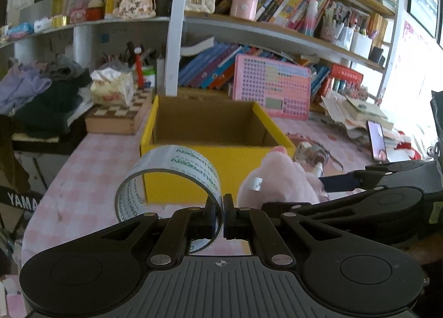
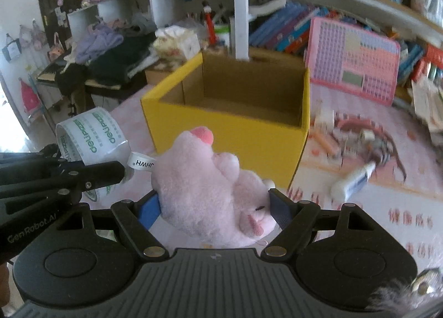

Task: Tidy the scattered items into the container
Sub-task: 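Lift and carry tape with left tool while right tool carries pig toward yellow box, then lower tape into yellow box and open left tool while right tool releases pig inside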

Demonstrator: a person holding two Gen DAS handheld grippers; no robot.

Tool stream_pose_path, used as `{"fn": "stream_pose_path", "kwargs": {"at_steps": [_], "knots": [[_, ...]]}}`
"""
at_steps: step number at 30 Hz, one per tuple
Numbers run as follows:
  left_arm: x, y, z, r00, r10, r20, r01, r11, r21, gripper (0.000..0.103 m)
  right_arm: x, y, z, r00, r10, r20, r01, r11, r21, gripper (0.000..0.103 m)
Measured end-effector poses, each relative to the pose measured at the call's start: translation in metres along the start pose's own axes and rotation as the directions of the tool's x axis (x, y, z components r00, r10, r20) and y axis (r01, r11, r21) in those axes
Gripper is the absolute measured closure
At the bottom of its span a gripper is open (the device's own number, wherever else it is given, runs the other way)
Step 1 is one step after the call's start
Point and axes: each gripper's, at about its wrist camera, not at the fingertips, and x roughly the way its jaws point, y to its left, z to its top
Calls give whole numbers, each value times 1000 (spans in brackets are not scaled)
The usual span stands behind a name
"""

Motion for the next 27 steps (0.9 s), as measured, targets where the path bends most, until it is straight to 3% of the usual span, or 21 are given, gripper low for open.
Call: {"fn": "stream_pose_path", "kwargs": {"at_steps": [7, 14, 18, 22, 27], "knots": [[14, 0, 38, 997, 4, 81, -7, 999, 38, 100, 1, -15, 36, 993, 5, 116, 2, 998, -60, 24], [50, 2, 80, 995, -28, 94, 18, 994, 104, 100, 23, -39, 77, 985, 16, 173, 2, 995, -103, 24], [81, 0, 103, 998, -41, 48, 32, 982, 187, 100, 54, -52, 105, 989, 30, 142, 2, 976, -217, 24], [117, -3, 116, 999, -27, -31, 34, 964, 262, 100, 89, -59, 127, 993, 50, 103, -8, 925, -379, 23], [162, -5, 123, 991, 10, -133, 32, 952, 305, 99, 141, -67, 141, 999, 49, -12, -49, 876, -480, 23]]}}
